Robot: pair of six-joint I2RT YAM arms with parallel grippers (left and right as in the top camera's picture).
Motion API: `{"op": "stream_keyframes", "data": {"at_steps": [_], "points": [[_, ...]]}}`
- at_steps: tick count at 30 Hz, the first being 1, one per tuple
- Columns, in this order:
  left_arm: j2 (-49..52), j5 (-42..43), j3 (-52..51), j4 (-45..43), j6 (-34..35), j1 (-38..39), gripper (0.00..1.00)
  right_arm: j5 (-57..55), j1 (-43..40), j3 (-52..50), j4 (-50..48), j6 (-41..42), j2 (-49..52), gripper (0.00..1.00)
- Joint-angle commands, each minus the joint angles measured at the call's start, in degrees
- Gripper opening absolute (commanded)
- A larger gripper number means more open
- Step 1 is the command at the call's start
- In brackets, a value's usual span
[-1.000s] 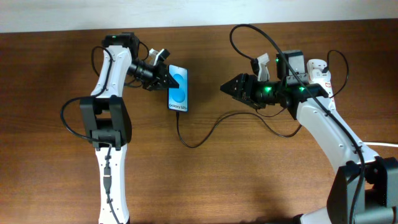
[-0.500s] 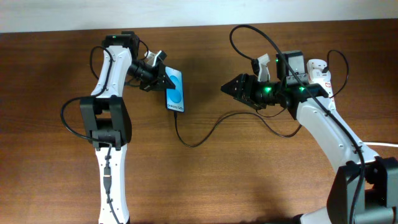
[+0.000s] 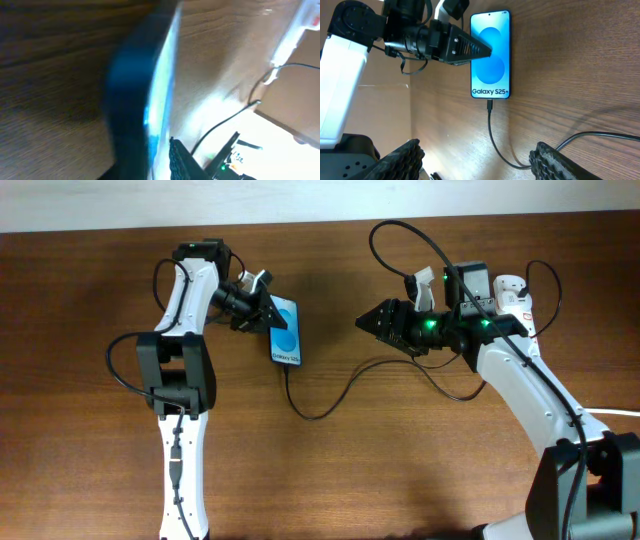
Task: Plug charger to phone and switch on socket
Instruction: 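Lower the phone onto the table with the left gripper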
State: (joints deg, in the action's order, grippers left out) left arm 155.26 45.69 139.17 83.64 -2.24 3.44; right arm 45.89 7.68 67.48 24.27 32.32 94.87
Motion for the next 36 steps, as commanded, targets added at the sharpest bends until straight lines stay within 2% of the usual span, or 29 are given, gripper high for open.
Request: {"op": "stream_keyframes", "data": {"at_steps": [1,11,17,20,25,29,36], "points": [[1.5,-5.9,-0.4,1.1,3.1,0.2,0.25,-0.7,0.0,0.5,0.0,-0.8,-0.6,0.74],[1.5,-19.2,3.6,3.0,6.8,0.2,0.31,-1.2,0.0,0.5,0.0,-0.8,-0.6,0.79],[1.5,-23.4,7.8,5.8,7.2,0.5,0.36,-1.4,0.0,0.5,0.0,-0.8,-0.6,0.82],[1.5,-25.5,8.0,6.3,7.2,1.7,0.43,-1.4,0.0,0.5,0.0,-0.8,-0.6,0.83],[1.5,-27.7,8.0,6.6,7.2,3.1,0.48,-1.6,0.0,0.5,0.4,-0.8,-0.6,0.84],[1.5,-30.7,8.9,7.9,7.5,3.2,0.49,-1.6,0.0,0.5,0.5,-1.7,-0.6,0.89],[1.5,-37.3,9.5,8.5,8.8,3.2,0.51,-1.6,0.0,0.5,0.9,-1.9,-0.6,0.92]]}}
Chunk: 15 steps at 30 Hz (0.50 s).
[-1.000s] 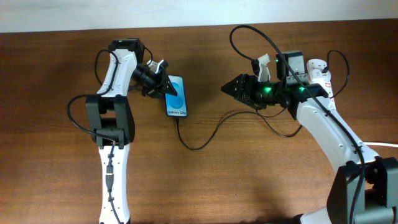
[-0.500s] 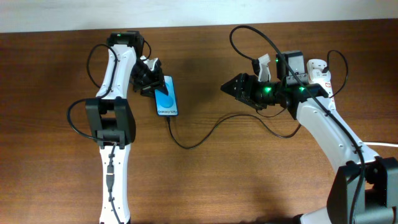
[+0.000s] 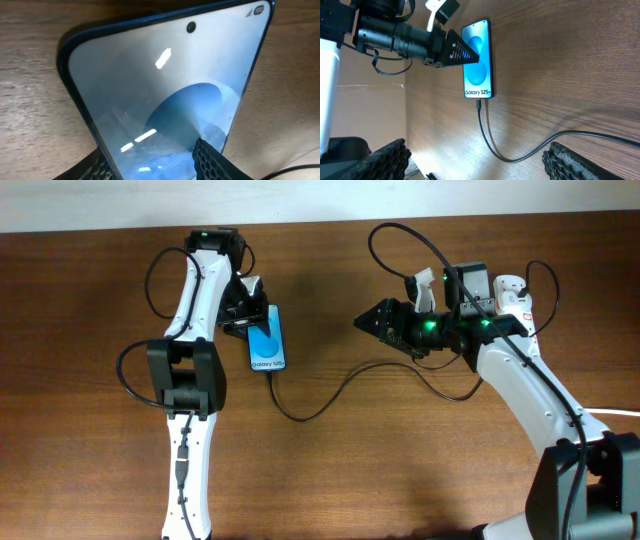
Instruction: Plug charger to phone and switch on socket
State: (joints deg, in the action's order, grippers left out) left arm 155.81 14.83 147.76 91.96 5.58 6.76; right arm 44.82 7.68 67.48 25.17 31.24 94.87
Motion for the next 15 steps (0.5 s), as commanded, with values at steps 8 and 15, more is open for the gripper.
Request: {"op": "stream_keyframes", "data": {"at_steps": [8,15], "points": [[0.9,-10.6,3.1,1.5,2.1,-0.2,0.51,-0.5,0.0,0.6,0.7,-2.2,-0.7,0.95],[-11.6,-5.1,17.7,4.8,1.0,-0.2,0.49,-11.0,-1.1,8.1,15.6,-11.7,-3.1,0.86]]}}
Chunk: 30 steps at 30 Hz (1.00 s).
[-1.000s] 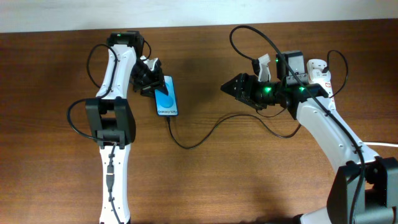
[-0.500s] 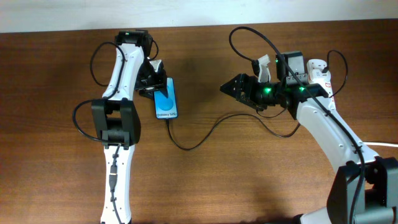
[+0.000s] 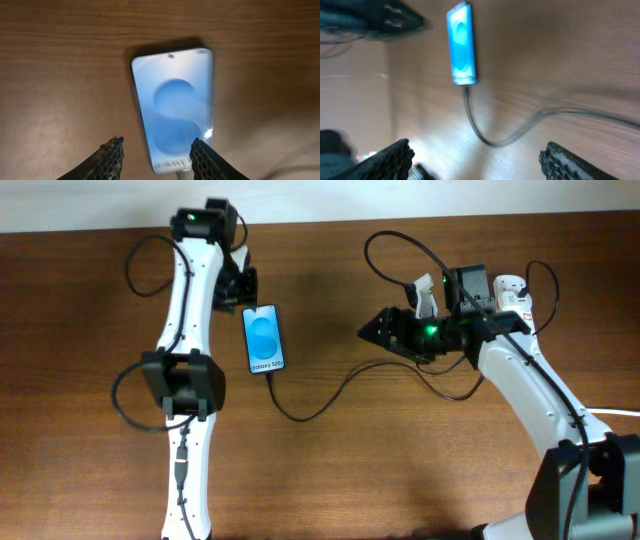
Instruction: Plug charger to phone and switch on socket
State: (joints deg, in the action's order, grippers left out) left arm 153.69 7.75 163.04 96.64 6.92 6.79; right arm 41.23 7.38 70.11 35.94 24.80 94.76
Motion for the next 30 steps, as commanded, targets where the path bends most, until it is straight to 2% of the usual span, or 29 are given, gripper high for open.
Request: {"op": "stream_keyframes", "data": {"at_steps": [1,4,7,12,13,16,17,20,22,30], "points": [[-12.3,1.9,2.4,0.1,-0.3,-0.2,0.49,-9.8,-1.0,7.8,8.1,-6.4,-3.9,0.86],[-20.0,1.9,2.4,0.1,-1.0,-0.2,0.49,-18.0,-2.8,15.4,17.7,-7.0,-7.3,0.86],[-25.4,1.9,2.4,0.1,-1.2,-0.2,0.50,-22.2,-8.1,21.0,25.4,-7.1,-11.3,0.87],[-30.3,3.5,2.4,0.1,-1.2,-0.2,0.53,-23.0,-26.8,22.8,31.1,-8.1,-18.3,0.89],[-30.3,3.5,2.4,0.1,-1.2,-0.2,0.57,-21.8,-32.2,22.8,31.8,-9.3,-18.7,0.89],[-30.3,3.6,2.4,0.1,-1.2,0.0,0.80,-15.9,-43.5,22.8,31.1,-12.6,-17.7,0.89],[-30.3,3.7,2.4,0.1,-1.2,0.2,0.99,-15.1,-46.9,22.8,30.2,-12.6,-16.9,0.90],[-30.3,3.7,2.4,0.1,-1.2,0.4,0.99,-11.8,-55.0,22.8,26.0,-12.5,-12.5,0.90],[-30.3,3.7,2.4,0.1,-1.2,0.4,0.99,-11.2,-57.1,22.8,22.6,-12.3,-8.5,0.90],[-30.3,3.7,2.4,0.1,-1.2,0.4,0.99,-10.2,-57.2,22.8,12.4,-12.3,10.0,0.90]]}}
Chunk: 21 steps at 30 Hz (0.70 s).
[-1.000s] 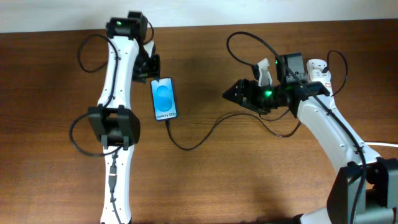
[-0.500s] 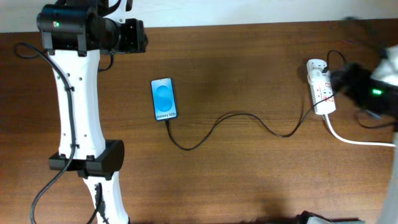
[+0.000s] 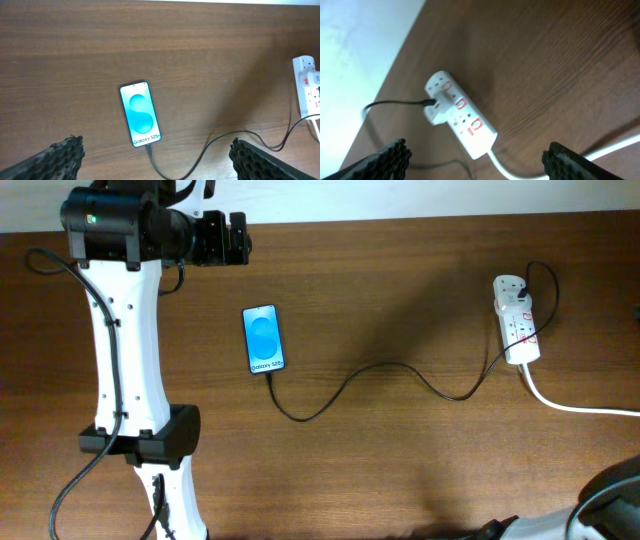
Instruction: Plug charger to phone and switch on socket
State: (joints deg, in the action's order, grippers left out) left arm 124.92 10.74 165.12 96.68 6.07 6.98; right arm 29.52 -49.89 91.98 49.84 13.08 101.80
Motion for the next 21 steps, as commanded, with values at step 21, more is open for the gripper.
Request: {"op": "stream_keyframes", "data": {"at_steps": [21], "points": [[-1.5,0.4,0.3,0.0,-0.3,0.2,0.99,-9.1,12.9,0.9,-10.8,-0.9,20.2,0.90]]}}
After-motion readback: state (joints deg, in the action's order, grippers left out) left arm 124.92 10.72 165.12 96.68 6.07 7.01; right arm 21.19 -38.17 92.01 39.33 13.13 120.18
